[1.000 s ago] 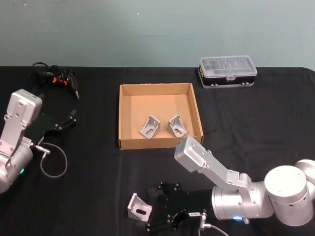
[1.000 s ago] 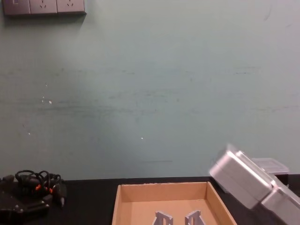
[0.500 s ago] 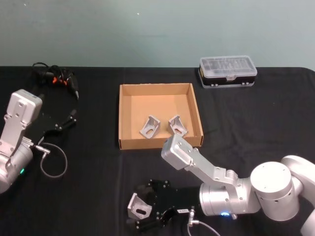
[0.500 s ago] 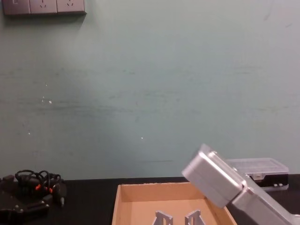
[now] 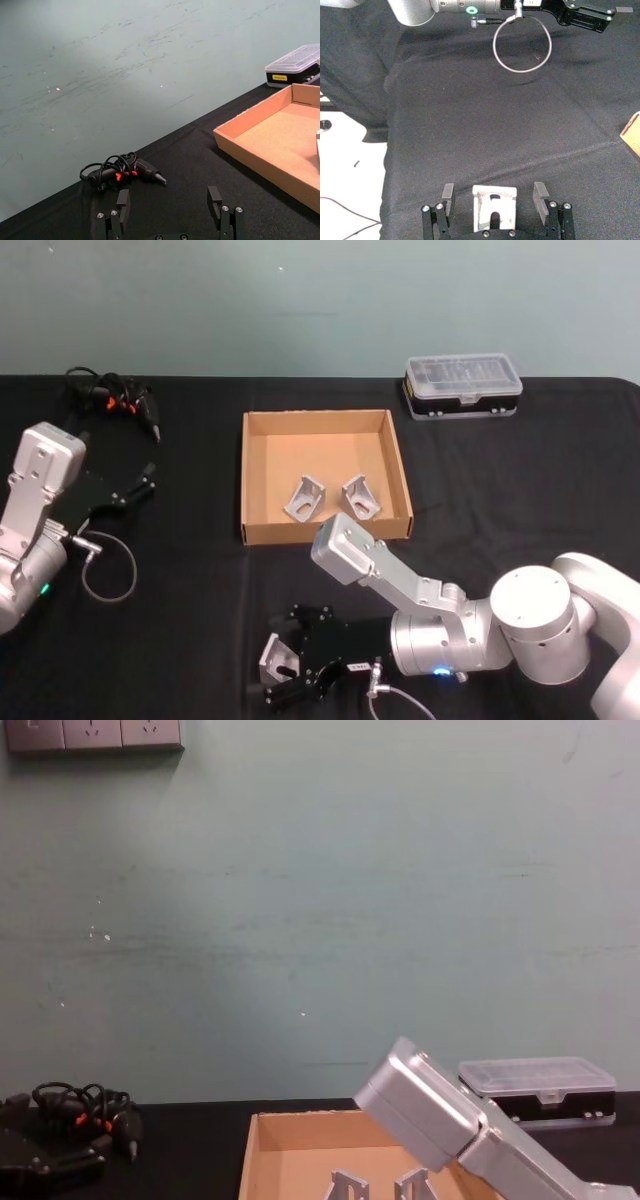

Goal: Use one hand to pick up the angle iron from the table and place it into the box.

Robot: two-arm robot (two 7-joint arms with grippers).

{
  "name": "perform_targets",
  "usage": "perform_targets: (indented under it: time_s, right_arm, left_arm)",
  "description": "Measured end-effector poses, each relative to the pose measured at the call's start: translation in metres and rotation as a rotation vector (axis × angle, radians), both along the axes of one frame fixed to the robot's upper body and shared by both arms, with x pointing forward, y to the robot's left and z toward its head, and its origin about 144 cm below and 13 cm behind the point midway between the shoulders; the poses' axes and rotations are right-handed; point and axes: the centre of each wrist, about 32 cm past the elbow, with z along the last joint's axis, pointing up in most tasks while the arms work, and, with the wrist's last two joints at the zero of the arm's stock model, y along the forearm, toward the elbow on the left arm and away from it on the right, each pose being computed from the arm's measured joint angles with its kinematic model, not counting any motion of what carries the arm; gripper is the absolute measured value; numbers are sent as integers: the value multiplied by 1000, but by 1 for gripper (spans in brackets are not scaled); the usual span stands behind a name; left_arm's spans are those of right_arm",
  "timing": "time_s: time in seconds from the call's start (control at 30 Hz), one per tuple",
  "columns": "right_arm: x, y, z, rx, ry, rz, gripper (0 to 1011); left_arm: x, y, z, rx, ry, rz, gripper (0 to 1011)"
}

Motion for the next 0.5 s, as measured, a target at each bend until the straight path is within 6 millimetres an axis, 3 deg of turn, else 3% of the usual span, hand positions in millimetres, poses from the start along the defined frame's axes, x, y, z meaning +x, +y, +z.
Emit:
perform_targets:
  time_s: [0.13,0.4,0.5]
  right_arm:
    - [1,1,-1,-2,3,-9,995]
    - [0,2,-3,0,7,-20,826]
    - [0,2,-3,-1,6,-19,718]
  left_arm:
    - [0,0,0,0,0,0,1011]
    - [0,0,0,0,0,0,1011]
    - [0,0,0,0,0,0,1011]
